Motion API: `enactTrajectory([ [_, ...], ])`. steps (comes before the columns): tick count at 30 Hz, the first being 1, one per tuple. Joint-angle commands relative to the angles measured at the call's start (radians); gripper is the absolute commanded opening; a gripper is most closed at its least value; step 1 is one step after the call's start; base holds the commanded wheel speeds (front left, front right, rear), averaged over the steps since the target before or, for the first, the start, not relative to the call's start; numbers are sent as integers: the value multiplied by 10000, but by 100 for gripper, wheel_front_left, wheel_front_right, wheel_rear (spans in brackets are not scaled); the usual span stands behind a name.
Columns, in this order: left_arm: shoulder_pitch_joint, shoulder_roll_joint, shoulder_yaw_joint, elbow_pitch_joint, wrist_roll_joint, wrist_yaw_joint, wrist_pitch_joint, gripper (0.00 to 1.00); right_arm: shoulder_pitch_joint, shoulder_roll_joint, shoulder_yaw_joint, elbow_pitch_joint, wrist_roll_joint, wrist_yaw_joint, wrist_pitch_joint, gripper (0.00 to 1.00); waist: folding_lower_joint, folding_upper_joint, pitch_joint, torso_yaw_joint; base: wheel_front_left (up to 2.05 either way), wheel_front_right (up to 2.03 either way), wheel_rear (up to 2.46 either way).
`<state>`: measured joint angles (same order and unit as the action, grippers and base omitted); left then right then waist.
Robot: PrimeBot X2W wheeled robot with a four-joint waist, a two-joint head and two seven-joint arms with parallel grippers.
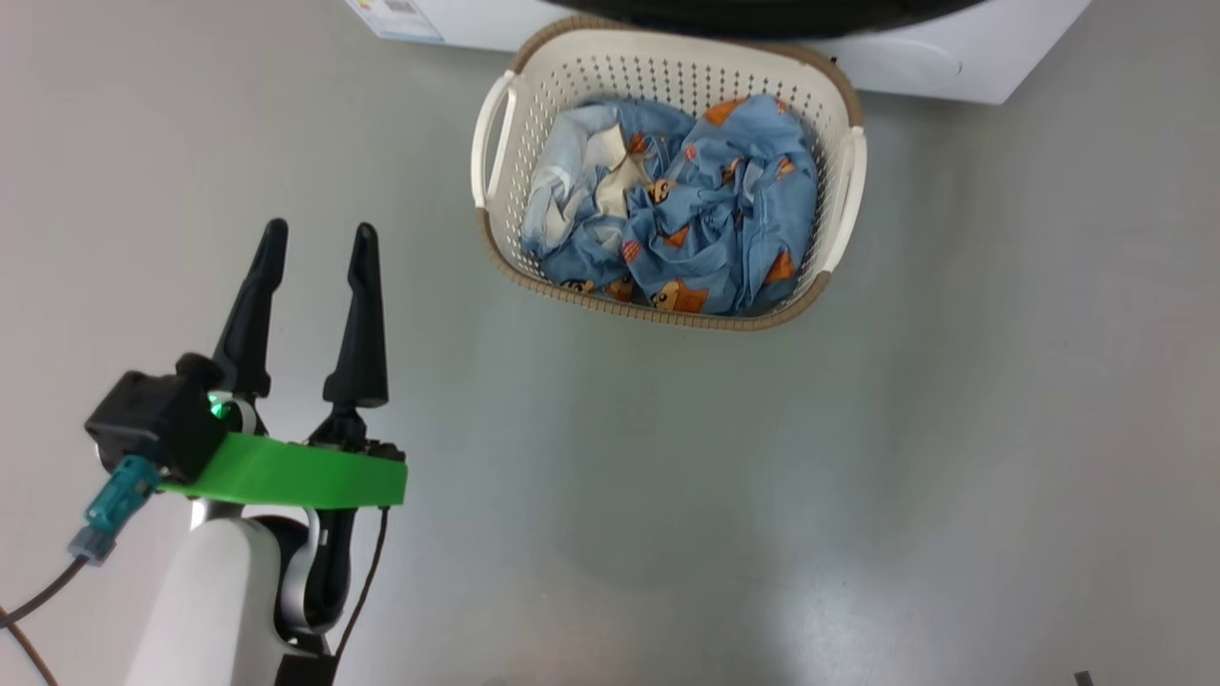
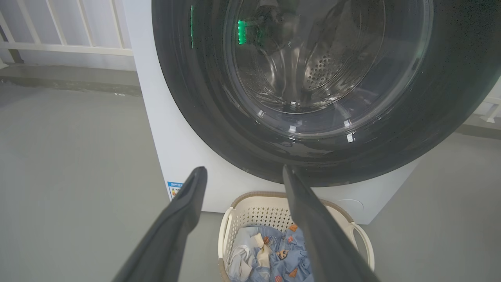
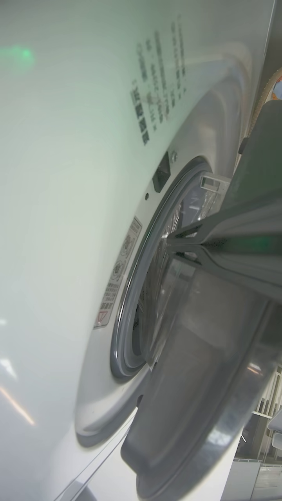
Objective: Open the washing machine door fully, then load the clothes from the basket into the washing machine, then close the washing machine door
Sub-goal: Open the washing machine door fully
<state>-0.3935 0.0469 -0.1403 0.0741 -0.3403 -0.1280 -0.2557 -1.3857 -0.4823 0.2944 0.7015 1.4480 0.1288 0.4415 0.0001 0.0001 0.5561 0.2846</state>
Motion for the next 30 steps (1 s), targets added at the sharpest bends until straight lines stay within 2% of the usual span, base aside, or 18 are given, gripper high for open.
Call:
enactTrajectory([
  [1, 95, 235, 361, -144, 1, -27, -61, 100, 336, 397, 233, -326, 135, 19, 251, 0, -1, -1, -231, -56, 0, 0, 0],
  [13, 802, 272, 390, 149, 166, -27, -61, 100, 2534, 886, 818, -821, 755, 19, 766, 0, -1, -1, -1893, -305, 0, 0, 0],
  [30, 1753, 434, 321, 384, 347, -27, -61, 100, 5316, 1224, 1052, -1569, 1547, 19, 1248, 0, -1, -1, -3913, 155, 0, 0, 0],
])
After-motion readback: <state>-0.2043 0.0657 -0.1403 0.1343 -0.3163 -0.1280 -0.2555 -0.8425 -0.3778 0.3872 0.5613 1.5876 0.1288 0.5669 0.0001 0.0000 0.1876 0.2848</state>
